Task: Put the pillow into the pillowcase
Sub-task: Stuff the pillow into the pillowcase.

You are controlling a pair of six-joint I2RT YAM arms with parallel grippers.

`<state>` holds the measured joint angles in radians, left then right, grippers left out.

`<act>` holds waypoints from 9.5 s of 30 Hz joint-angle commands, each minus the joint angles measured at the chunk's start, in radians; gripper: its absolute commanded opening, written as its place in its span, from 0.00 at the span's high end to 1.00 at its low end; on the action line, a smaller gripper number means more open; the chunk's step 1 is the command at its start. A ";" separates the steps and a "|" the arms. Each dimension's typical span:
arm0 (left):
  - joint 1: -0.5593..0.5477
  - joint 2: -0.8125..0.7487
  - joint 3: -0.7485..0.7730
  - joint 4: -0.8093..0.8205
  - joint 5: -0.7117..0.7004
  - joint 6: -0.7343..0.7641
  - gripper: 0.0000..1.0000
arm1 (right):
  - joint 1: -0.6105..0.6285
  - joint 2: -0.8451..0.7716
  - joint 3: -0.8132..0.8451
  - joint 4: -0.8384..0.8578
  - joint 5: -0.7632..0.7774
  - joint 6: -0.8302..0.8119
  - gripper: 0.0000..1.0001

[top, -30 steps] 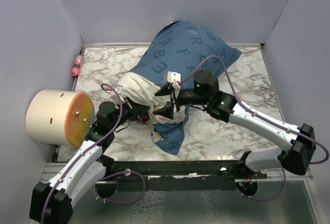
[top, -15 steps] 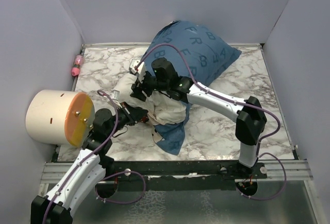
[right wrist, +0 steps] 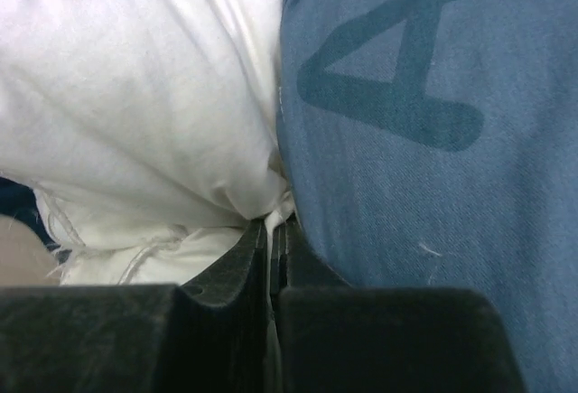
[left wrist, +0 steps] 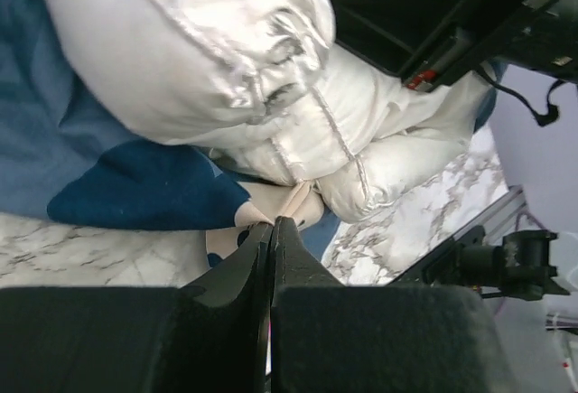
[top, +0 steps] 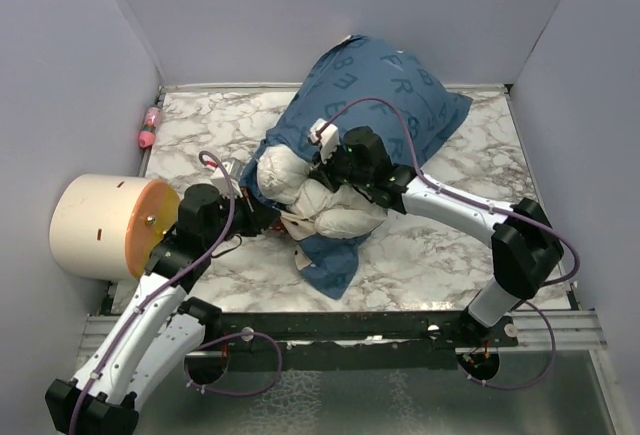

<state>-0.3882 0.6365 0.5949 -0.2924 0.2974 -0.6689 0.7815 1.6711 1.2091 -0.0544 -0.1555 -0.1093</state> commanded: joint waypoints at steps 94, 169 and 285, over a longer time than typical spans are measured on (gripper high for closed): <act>-0.114 0.387 -0.349 0.752 -0.089 -0.174 1.00 | 0.083 0.255 0.187 -0.095 0.086 -0.327 0.59; 0.125 0.301 -0.173 0.570 0.185 -0.128 1.00 | -0.050 0.063 0.243 -0.059 -0.568 0.021 0.32; 0.305 0.155 0.282 0.559 0.028 0.190 1.00 | 0.067 0.363 0.216 -0.604 -0.050 -0.096 0.97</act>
<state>-0.1196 0.8227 0.7113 -0.2459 0.4034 -0.4511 0.8562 1.8866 1.4647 -0.2409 -0.2161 -0.1967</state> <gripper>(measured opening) 0.008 0.083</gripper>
